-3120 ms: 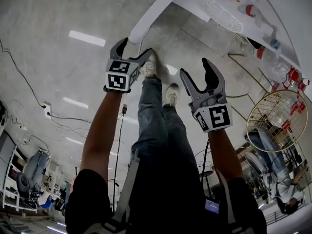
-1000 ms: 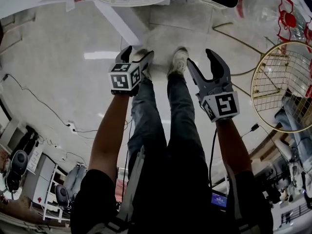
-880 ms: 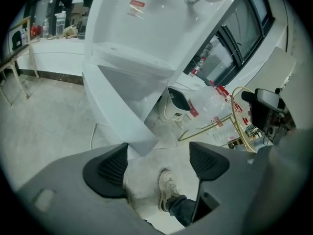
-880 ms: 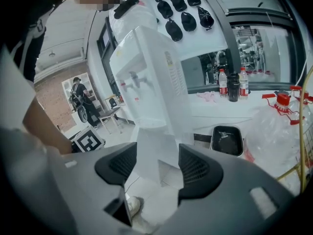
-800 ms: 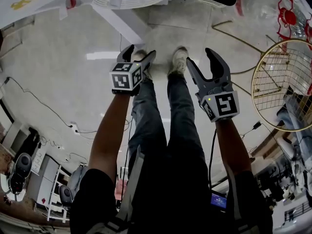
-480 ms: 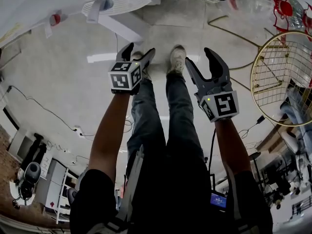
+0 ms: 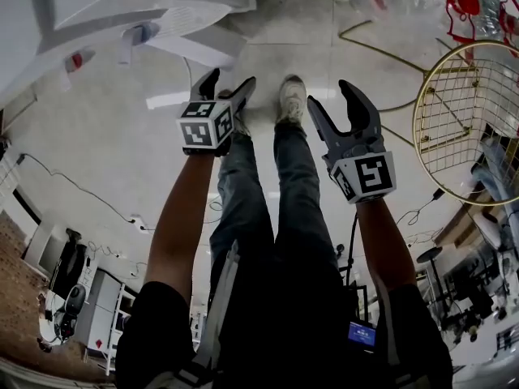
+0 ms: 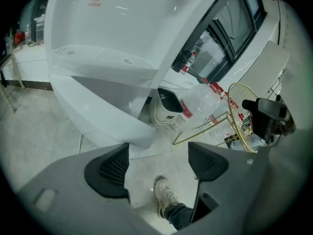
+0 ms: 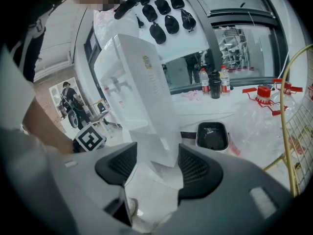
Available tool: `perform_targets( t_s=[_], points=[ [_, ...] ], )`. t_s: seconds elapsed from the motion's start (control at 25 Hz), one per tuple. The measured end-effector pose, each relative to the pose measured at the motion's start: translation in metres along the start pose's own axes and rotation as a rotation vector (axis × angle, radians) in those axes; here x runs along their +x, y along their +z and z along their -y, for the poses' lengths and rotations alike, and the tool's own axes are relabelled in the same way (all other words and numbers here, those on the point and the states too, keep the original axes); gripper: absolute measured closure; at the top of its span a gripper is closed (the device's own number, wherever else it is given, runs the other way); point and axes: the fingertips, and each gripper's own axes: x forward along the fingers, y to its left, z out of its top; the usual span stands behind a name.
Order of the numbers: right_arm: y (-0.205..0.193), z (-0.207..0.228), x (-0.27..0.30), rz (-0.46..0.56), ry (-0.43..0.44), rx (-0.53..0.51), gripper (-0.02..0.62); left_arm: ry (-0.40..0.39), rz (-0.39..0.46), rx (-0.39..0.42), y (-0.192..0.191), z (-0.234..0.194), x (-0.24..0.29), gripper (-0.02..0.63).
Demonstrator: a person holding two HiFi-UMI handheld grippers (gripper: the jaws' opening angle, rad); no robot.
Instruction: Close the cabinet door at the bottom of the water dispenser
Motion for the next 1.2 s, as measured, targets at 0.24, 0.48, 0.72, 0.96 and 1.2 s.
perform_targets(
  t_s=[0.24, 0.48, 0.72, 0.96, 1.2],
  points=[
    [0.003, 0.012, 0.003, 0.004, -0.011, 0.007, 0.333, -0.006, 0.004, 0.012, 0.012, 0.006, 0.010, 0.213],
    [0.004, 0.018, 0.006, -0.007, -0.011, 0.005, 0.333, -0.015, 0.007, 0.024, 0.026, 0.009, 0.018, 0.213],
    [0.002, 0.030, 0.008, -0.006, -0.030, 0.014, 0.334, -0.018, -0.007, 0.037, 0.036, 0.009, 0.032, 0.213],
    [-0.001, 0.037, 0.011, -0.018, -0.036, 0.011, 0.334, -0.019, -0.025, 0.032, 0.040, 0.005, 0.042, 0.213],
    [0.005, 0.044, 0.015, -0.010, -0.040, 0.019, 0.334, -0.023, -0.030, 0.047, 0.051, 0.007, 0.050, 0.213]
  ],
)
